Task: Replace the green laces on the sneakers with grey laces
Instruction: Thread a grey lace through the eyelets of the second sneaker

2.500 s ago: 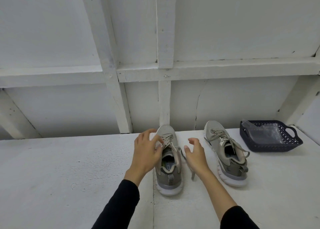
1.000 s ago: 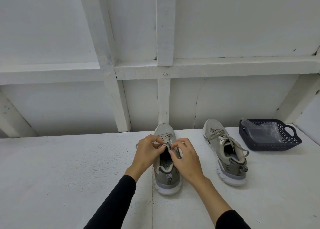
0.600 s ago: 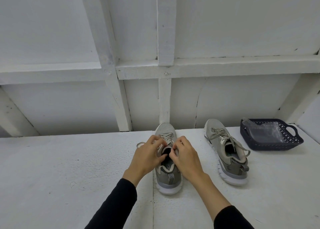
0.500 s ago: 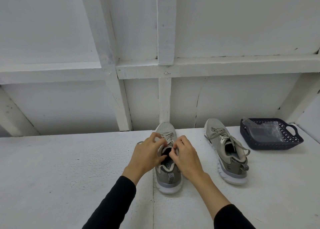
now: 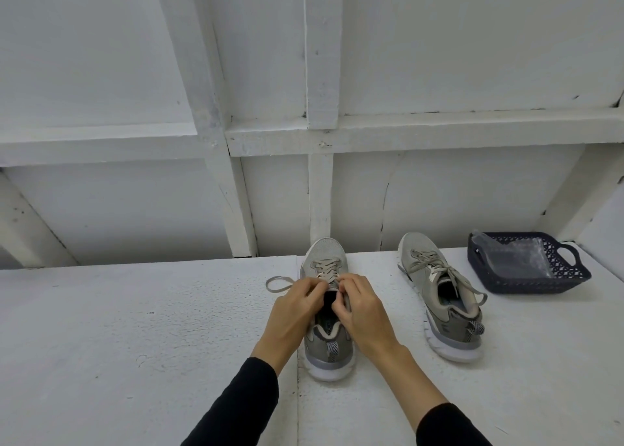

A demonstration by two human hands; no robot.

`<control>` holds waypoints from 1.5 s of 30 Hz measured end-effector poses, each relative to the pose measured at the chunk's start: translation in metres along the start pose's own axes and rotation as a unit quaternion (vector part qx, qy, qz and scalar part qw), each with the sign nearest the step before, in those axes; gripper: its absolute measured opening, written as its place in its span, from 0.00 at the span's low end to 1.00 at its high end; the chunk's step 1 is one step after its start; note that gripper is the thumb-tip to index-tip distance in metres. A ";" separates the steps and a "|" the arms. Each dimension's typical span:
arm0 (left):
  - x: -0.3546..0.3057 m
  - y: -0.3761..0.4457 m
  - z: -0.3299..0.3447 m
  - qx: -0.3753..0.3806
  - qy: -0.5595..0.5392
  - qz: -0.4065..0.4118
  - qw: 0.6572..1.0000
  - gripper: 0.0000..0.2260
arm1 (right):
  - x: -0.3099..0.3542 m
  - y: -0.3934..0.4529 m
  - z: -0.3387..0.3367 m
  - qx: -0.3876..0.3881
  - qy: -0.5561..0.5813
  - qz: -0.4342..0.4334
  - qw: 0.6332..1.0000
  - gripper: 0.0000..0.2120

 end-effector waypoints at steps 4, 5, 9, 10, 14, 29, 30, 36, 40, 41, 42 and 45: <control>-0.003 0.001 0.001 -0.007 -0.008 -0.014 1.000 0.09 | -0.002 -0.001 0.001 -0.027 0.002 0.000 1.000 0.05; -0.004 0.001 0.002 -0.006 -0.009 -0.021 1.000 0.08 | -0.002 -0.002 0.002 -0.032 0.009 0.006 0.999 0.04; 0.009 0.004 0.001 -0.013 -0.112 -0.131 0.985 0.07 | -0.008 0.001 0.008 -0.009 0.064 0.065 0.996 0.02; 0.013 0.005 0.001 -0.008 -0.158 -0.167 0.973 0.06 | -0.010 0.003 0.008 0.000 0.086 0.079 0.993 0.02; 0.022 0.008 -0.001 -0.015 -0.295 -0.271 0.916 0.04 | -0.018 0.002 0.005 -0.028 0.170 0.128 0.977 0.04; 0.024 -0.003 0.000 -0.041 -0.395 -0.333 0.855 0.06 | -0.026 -0.005 0.009 -0.018 0.299 0.285 0.911 0.06; 0.022 -0.004 0.000 -0.050 -0.395 -0.331 0.856 0.07 | -0.027 -0.004 0.008 -0.012 0.295 0.282 0.913 0.06; 0.022 -0.014 0.007 -0.059 -0.356 -0.332 0.871 0.07 | -0.036 -0.009 0.008 0.011 0.288 0.306 0.907 0.07; 0.024 -0.017 0.010 -0.034 -0.335 -0.333 0.881 0.07 | -0.040 -0.010 0.010 0.050 0.252 0.310 0.916 0.06; 0.023 -0.016 0.010 -0.026 -0.332 -0.332 0.883 0.07 | -0.042 -0.010 0.012 0.059 0.242 0.311 0.917 0.05; 0.023 -0.016 0.009 -0.018 -0.335 -0.331 0.882 0.07 | -0.043 -0.010 0.012 0.064 0.230 0.315 0.919 0.05; 0.022 -0.018 0.005 -0.006 -0.347 -0.332 0.877 0.10 | -0.044 -0.011 0.010 0.064 0.225 0.330 0.915 0.07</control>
Point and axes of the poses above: each hand's wrist, its own y-axis towards the middle knuckle, its own z-axis out of the palm, x = y × z, the point moved 5 cm from there along y, towards the middle knuckle
